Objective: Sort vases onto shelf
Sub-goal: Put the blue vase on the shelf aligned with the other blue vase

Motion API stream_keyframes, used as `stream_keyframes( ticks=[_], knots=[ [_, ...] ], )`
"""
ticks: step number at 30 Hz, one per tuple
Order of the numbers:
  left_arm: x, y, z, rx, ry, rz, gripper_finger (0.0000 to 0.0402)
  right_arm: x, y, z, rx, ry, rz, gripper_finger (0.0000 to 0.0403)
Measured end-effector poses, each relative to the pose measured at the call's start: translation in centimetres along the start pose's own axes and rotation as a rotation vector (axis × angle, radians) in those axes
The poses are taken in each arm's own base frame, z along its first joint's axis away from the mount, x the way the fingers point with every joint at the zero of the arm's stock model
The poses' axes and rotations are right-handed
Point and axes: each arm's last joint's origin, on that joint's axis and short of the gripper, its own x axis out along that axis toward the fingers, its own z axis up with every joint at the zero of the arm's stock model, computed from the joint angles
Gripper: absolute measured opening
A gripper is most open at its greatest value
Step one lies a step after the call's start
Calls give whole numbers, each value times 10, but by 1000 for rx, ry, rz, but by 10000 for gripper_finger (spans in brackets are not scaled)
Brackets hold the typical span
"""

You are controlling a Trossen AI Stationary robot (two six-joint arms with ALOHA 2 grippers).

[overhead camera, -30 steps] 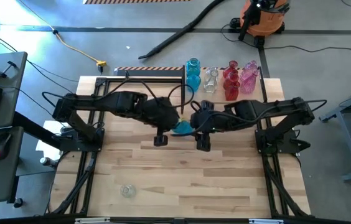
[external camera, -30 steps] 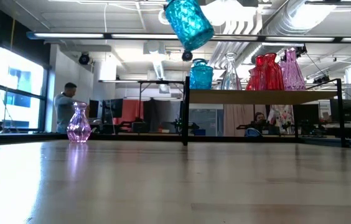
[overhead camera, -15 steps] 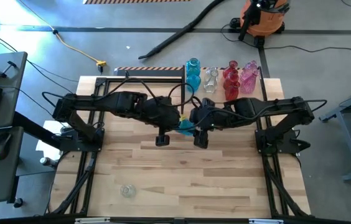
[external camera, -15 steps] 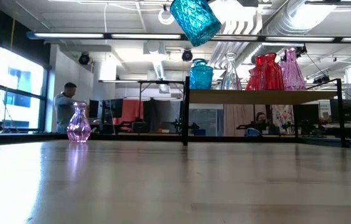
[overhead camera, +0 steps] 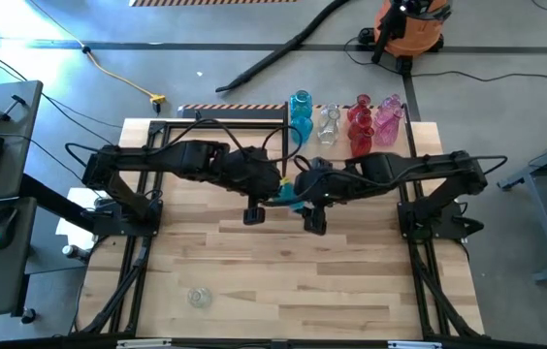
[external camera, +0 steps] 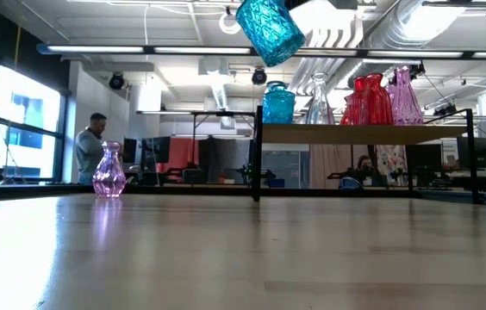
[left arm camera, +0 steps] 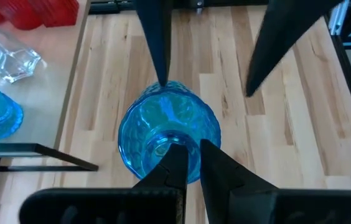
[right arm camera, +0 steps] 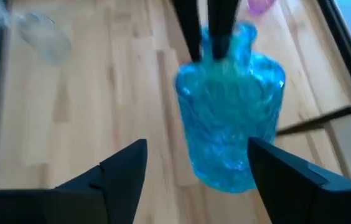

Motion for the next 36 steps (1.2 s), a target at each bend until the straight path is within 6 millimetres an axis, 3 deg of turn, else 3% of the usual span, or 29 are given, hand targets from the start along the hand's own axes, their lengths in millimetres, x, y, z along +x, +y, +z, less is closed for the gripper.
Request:
stream_keyframes(
  ticks=[9,22,36],
  knots=[
    [0,4,0,-10,5,12,12,16,-8,-2,-23,74,-39,301],
    [1,16,1,-56,-10,40,12,24,-19,4,-58,50,-131,303],
    [1,16,3,-59,-32,29,12,20,-22,3,-115,46,-188,303]
  ],
)
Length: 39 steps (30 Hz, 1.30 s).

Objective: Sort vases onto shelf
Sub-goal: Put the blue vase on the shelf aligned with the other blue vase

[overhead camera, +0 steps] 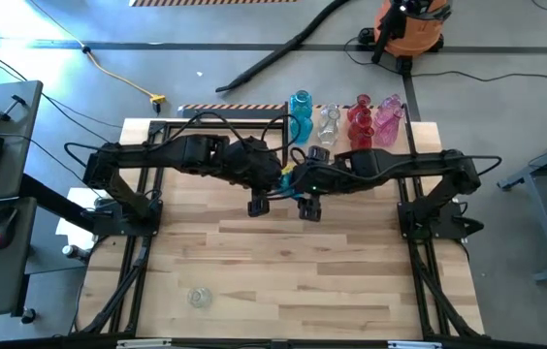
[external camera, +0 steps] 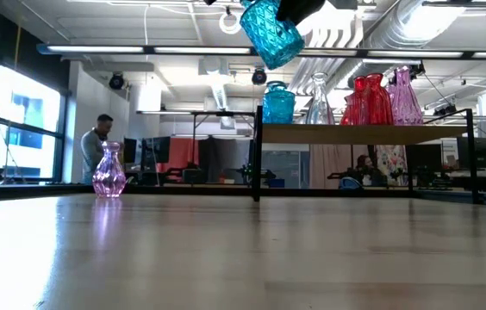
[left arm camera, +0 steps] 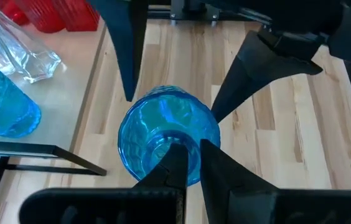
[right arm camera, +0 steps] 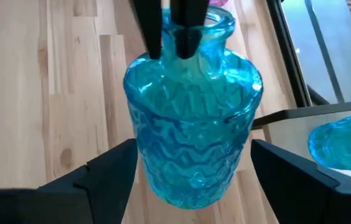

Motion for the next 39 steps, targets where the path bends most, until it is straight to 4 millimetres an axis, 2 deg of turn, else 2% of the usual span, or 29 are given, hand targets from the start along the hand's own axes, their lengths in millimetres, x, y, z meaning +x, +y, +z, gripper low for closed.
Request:
stream_keyframes(
  ticks=[17,32,39],
  knots=[
    [0,-1,6,-8,-61,-9,12,0,3,2,-1,-10,106,303],
    [0,0,10,-11,-106,-14,12,-1,2,2,68,-9,90,302],
    [0,0,10,-11,-103,-15,12,-1,2,1,70,0,84,273]
  ],
)
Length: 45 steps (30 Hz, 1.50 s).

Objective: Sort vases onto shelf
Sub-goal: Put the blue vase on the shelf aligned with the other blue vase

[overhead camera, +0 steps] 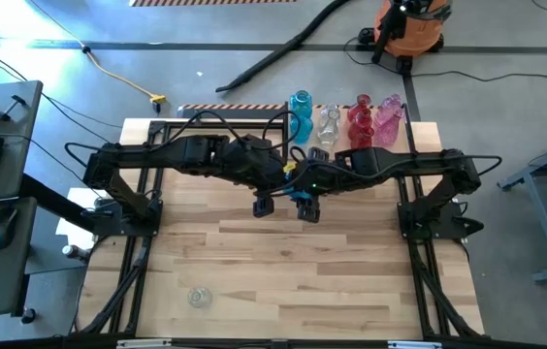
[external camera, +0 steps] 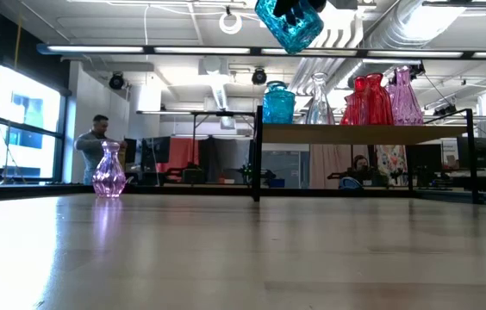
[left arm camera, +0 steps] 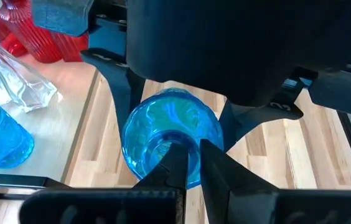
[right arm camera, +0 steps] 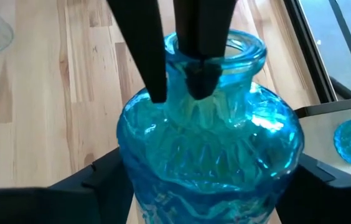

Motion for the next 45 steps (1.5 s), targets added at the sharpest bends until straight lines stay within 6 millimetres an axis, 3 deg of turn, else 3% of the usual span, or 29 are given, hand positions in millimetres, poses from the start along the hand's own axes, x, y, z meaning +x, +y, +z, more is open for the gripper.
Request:
stream_keyframes(
  ticks=[23,33,45],
  knots=[
    [0,6,1,2,-10,10,48,0,0,-2,104,23,-7,268],
    [1,19,1,-120,-7,-60,50,0,-1,-3,105,35,-10,268],
    [1,37,0,-191,-4,-53,100,-10,-5,-8,148,44,-39,268]
  ],
)
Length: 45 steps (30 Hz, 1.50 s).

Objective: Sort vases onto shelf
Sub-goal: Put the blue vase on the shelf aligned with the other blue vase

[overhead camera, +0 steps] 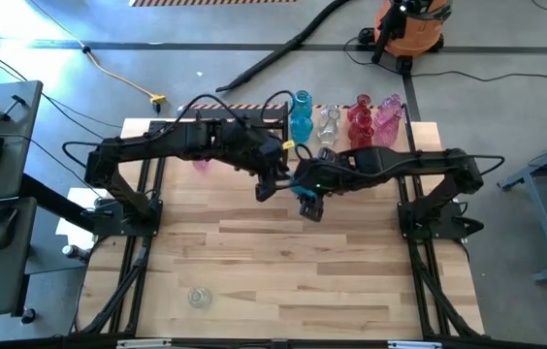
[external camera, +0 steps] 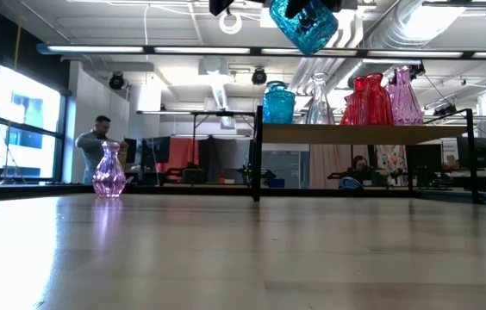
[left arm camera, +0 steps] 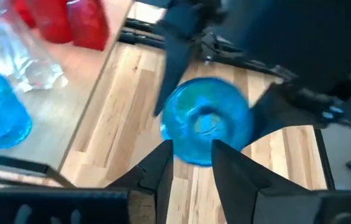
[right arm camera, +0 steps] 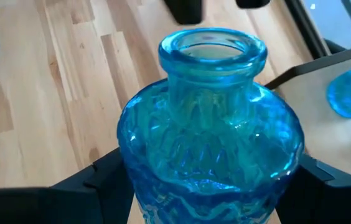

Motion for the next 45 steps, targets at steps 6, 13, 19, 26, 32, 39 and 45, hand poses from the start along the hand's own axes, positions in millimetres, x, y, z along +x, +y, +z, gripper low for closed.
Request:
stream_keyframes(
  ticks=[6,13,19,26,32,39,45],
  knots=[
    [-7,13,3,-62,-18,29,104,-17,-14,0,35,-52,-3,268],
    [-21,20,4,-75,-39,45,104,-37,-35,0,26,-115,-23,277],
    [-30,23,4,-82,-47,67,104,-48,-57,2,25,-167,-60,268],
    [-33,26,4,-88,-43,76,104,-65,-80,12,27,-326,-104,268],
    [-32,26,3,-89,-31,77,104,-89,-100,18,39,-508,-148,269],
    [-32,26,3,-90,-31,77,104,-128,-118,22,40,-757,-215,270],
    [-32,26,3,-99,-31,76,104,-154,-129,17,34,-885,-275,270]
  ],
)
